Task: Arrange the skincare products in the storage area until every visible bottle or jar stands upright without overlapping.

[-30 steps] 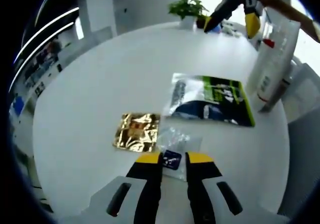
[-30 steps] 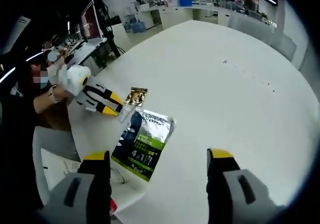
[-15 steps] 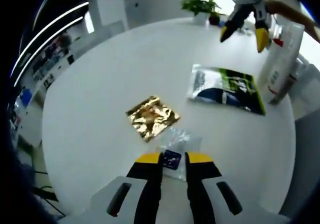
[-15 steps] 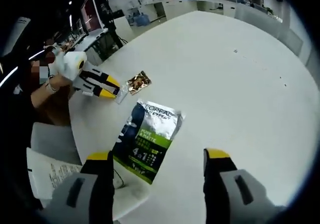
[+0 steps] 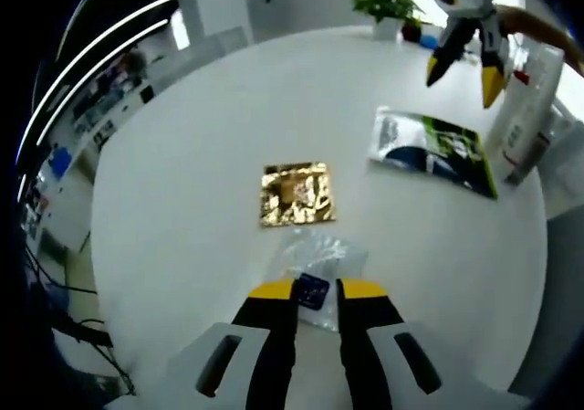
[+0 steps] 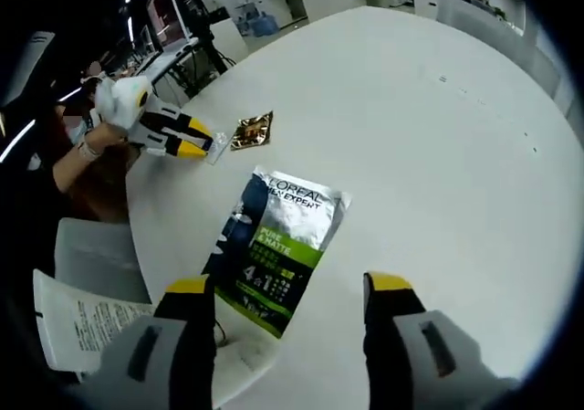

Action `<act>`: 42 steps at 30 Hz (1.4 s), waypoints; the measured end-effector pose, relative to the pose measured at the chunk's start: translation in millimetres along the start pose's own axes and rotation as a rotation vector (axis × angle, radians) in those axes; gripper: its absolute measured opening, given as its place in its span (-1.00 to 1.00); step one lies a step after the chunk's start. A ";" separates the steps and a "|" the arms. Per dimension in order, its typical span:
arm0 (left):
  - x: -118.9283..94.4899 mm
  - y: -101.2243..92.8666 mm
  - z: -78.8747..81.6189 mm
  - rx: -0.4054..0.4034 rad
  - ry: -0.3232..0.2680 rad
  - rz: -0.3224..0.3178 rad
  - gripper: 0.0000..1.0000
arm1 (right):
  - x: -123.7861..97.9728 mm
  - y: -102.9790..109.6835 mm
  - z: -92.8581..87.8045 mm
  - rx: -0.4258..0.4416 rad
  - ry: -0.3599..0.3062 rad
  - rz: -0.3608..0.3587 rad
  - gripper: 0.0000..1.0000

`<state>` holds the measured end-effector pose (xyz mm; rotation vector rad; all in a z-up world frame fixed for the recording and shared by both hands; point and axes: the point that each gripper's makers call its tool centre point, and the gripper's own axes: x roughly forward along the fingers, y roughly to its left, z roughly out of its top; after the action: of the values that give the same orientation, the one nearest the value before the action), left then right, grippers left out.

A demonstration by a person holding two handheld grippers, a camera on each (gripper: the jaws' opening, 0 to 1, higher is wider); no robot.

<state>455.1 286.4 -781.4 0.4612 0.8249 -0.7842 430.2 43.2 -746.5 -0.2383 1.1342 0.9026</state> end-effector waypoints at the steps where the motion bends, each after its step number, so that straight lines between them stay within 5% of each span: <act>1: -0.9 1.0 -1.4 -0.002 0.010 0.005 -0.74 | 0.1 -0.1 -0.4 0.000 0.003 0.000 0.28; 11: -5.1 -6.7 4.4 0.031 0.048 0.047 -0.45 | 7.4 -3.5 -7.3 0.008 0.069 -0.030 0.05; 21: 8.1 -61.1 42.4 -0.089 -0.069 -0.150 -0.62 | 17.3 -2.6 -5.3 -0.009 0.083 -0.013 -0.15; 29: 16.2 -82.3 51.5 -0.070 -0.075 -0.186 -0.91 | 26.0 -4.0 -7.9 -0.016 0.095 -0.017 -0.24; 36: 27.3 -109.1 61.9 -0.151 -0.081 -0.298 -0.75 | 30.3 -5.7 -11.8 -0.002 0.105 -0.008 -0.32; 42: 34.1 -117.8 68.3 -0.193 -0.085 -0.330 -0.63 | 33.2 -7.9 -8.5 0.007 0.088 -0.011 -0.41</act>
<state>411.5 153.2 -775.1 0.1188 0.8986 -1.0094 434.4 49.8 -780.8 -0.2807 1.2156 0.8855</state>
